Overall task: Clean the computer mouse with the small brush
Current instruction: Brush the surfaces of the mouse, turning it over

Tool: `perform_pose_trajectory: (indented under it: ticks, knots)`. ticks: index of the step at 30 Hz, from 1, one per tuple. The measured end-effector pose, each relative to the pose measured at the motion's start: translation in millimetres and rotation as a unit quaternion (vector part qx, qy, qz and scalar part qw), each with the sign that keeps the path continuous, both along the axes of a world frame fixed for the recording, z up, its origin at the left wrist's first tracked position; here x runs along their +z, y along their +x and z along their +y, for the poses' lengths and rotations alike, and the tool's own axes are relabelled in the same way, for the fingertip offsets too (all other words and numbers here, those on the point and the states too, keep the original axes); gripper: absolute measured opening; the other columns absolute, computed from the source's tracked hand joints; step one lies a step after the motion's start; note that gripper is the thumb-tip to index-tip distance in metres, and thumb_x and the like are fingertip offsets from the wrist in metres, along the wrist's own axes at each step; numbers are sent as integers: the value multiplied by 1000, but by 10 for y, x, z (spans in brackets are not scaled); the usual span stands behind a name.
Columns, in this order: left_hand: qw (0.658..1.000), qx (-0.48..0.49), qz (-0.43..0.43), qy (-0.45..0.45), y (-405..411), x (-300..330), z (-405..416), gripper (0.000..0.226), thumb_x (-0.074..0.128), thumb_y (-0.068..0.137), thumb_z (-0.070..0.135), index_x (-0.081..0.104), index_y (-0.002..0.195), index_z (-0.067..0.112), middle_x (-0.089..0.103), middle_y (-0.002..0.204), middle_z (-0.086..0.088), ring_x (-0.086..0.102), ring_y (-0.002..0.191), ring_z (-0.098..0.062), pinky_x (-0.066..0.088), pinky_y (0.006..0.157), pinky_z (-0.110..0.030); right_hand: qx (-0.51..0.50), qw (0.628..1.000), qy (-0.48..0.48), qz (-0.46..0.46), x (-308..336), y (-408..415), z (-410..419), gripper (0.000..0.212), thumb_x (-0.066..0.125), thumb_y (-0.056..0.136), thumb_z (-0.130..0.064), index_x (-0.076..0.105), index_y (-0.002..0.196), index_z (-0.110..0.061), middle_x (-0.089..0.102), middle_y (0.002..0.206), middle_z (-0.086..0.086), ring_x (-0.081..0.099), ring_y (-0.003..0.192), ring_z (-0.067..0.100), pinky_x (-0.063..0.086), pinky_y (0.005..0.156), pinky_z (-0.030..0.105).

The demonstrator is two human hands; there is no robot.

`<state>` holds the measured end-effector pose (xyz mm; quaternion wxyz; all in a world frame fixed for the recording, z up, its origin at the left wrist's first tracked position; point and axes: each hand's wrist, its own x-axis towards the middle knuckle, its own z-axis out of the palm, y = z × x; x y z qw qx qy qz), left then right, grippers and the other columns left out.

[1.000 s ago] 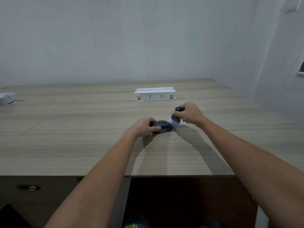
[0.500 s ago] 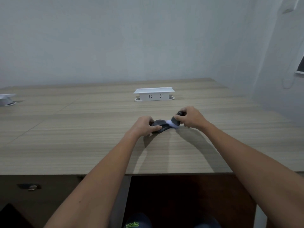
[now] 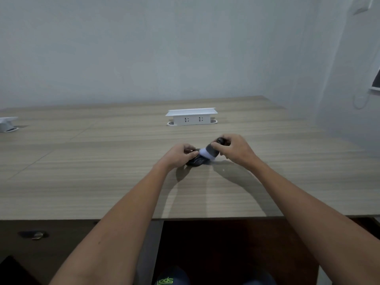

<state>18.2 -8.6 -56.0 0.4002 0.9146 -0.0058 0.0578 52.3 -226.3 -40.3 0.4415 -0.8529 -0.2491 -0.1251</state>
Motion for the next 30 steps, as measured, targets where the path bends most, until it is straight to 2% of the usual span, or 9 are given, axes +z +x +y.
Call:
perform_pose_trajectory:
  ticks: [2, 5, 10, 14, 18, 23, 25, 27, 30]
  knots:
    - [1000, 6, -3, 1, 8, -12, 11, 31, 64, 94, 26, 70, 120, 10, 74, 112, -10, 69, 106, -25, 53, 99, -42, 12, 998, -55, -16, 8, -13, 23, 14, 71, 84, -20, 78, 86, -9, 73, 72, 3, 61, 62, 10, 48, 60, 25]
    - [1000, 9, -1, 2, 8, -12, -7, 32, 64, 95, 27, 71, 120, 9, 74, 111, -10, 68, 105, -24, 53, 98, -40, -58, 993, -83, -64, 7, 61, 24, 14, 68, 83, -19, 76, 85, -7, 75, 80, 8, 67, 77, 22, 50, 67, 31]
    - [1000, -1, 1, -12, 38, -51, 33, 28, 64, 95, 29, 75, 111, 9, 77, 105, -10, 68, 91, -19, 53, 91, -40, 40, 997, -66, -2, 51, -15, 7, 14, 71, 85, -21, 78, 88, -10, 74, 73, 4, 60, 56, 4, 47, 59, 25]
    - [1000, 6, 0, -14, 42, -46, 17, 31, 64, 95, 29, 72, 117, 8, 75, 108, -8, 67, 96, -20, 52, 92, -36, -39, 993, -97, -60, 10, 51, -16, 13, 68, 81, -18, 77, 86, -10, 76, 82, 5, 67, 78, 20, 53, 71, 31]
    - [1000, 1, -10, -22, 53, -70, 35, 28, 65, 94, 28, 75, 113, 9, 77, 106, -11, 67, 91, -19, 54, 89, -39, 59, 995, -76, -9, 91, -49, 27, 12, 71, 86, -20, 79, 89, -12, 73, 73, -2, 59, 58, 1, 46, 59, 20]
    - [1000, 2, -15, -25, 42, -74, 19, 27, 63, 96, 25, 74, 113, 7, 76, 104, -13, 64, 86, -17, 52, 83, -33, -12, 994, -91, -65, 44, 4, 40, 13, 70, 81, -19, 78, 85, -9, 76, 79, 4, 66, 74, 18, 51, 68, 31]
    - [1000, 2, -14, -28, 41, -78, 25, 27, 63, 96, 26, 74, 113, 7, 77, 104, -13, 65, 86, -18, 53, 83, -34, 52, 997, -55, -20, 90, -35, 47, 12, 71, 85, -18, 78, 88, -10, 74, 76, 1, 62, 63, 7, 48, 63, 24]
    - [1000, 2, -15, -25, 47, -90, 36, 27, 63, 96, 26, 75, 110, 7, 77, 103, -15, 64, 84, -17, 51, 79, -33, 95, 992, -79, 10, 89, -66, 56, 12, 70, 88, -18, 79, 91, -9, 74, 77, 1, 60, 60, 4, 48, 61, 21]
    - [999, 2, -17, -27, 41, -89, 24, 28, 62, 96, 26, 74, 113, 7, 77, 104, -14, 64, 85, -17, 51, 80, -32, 7, 990, -129, -57, 13, 4, 64, 15, 67, 84, -18, 78, 88, -9, 76, 83, 6, 67, 77, 20, 53, 71, 33]
